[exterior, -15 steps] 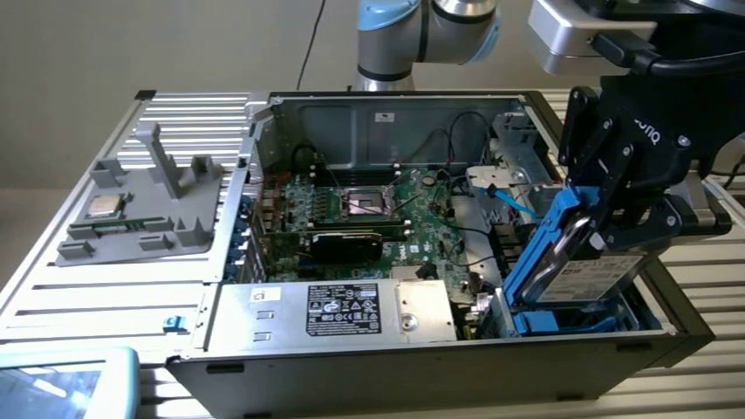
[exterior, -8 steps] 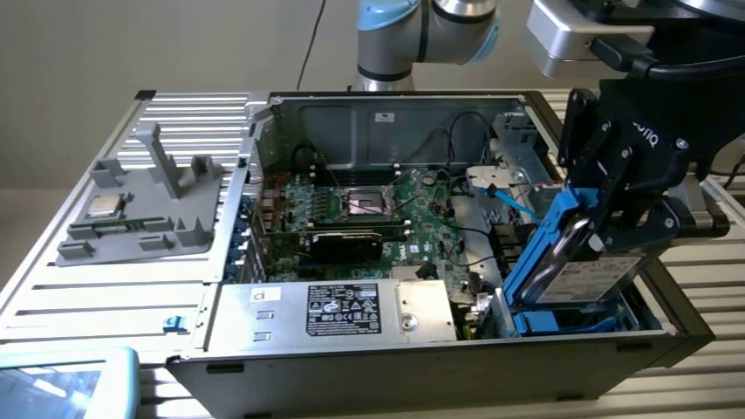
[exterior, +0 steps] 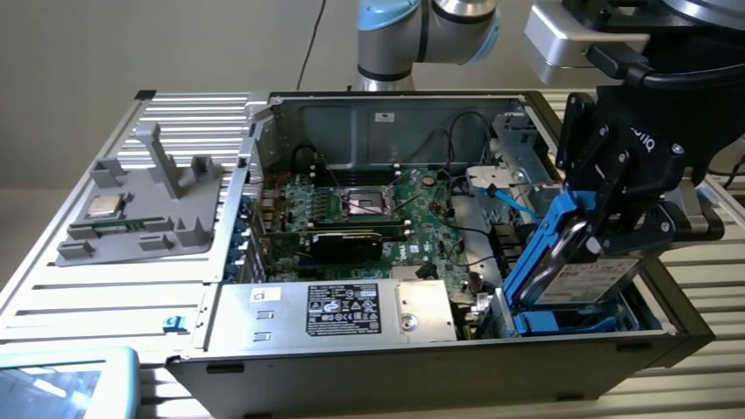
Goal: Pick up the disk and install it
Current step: 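Insert the disk into the insertion slot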
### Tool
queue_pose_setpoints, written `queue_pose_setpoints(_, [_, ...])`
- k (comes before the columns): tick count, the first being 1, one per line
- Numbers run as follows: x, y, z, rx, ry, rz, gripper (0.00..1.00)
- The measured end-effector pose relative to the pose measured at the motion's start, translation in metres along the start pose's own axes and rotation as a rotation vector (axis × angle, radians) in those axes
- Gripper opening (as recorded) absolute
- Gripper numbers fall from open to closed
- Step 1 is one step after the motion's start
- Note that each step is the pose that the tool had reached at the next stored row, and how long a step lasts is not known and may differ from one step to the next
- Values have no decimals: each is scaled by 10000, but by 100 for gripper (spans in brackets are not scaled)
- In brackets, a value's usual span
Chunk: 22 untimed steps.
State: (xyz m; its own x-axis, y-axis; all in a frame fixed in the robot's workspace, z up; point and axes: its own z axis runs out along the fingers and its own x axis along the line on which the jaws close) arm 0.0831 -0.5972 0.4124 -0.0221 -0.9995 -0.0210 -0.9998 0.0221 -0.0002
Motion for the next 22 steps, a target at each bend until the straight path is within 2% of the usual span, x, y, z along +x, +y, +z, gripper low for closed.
queue_pose_setpoints(22, [1,-2,48,-2,-8,0,37])
